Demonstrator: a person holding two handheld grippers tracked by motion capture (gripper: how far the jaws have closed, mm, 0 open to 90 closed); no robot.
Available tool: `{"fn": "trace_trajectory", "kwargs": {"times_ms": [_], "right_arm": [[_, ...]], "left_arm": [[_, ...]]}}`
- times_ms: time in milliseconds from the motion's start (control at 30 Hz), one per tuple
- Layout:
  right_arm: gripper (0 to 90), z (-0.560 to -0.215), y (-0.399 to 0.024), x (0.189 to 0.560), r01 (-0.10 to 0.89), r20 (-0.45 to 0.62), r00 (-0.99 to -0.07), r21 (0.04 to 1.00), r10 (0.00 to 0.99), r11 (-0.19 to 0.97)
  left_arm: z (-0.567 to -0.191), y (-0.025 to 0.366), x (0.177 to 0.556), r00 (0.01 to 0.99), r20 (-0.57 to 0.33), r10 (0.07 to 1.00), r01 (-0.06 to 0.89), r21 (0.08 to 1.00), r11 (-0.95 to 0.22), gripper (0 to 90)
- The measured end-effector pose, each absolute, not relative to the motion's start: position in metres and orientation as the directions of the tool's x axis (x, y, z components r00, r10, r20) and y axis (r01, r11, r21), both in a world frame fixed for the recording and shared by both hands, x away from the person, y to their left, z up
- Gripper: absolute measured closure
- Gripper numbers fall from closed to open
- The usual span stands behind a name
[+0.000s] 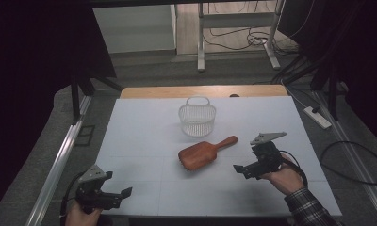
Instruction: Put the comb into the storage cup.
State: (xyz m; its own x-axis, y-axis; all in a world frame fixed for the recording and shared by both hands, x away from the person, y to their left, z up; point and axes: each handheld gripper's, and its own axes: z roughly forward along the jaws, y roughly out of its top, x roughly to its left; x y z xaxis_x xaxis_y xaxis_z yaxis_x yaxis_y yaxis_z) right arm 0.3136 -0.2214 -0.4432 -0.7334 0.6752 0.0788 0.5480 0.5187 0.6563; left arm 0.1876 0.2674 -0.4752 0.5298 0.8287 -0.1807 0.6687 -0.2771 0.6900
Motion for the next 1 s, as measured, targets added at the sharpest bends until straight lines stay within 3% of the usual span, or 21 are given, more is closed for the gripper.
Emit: {"fn": "trace_trajectory", "kwargs": {"times_ms": [1000], "right_arm": [[0.0, -0.447, -0.196, 0.346, 0.568, 0.062, -0.729, 0.611, 0.681, 0.552]], "left_arm": [[-0.475, 0.268, 0.188, 0.533, -0.188, 0.825, 0.667, 0.693, -0.273, 3.0]]}}
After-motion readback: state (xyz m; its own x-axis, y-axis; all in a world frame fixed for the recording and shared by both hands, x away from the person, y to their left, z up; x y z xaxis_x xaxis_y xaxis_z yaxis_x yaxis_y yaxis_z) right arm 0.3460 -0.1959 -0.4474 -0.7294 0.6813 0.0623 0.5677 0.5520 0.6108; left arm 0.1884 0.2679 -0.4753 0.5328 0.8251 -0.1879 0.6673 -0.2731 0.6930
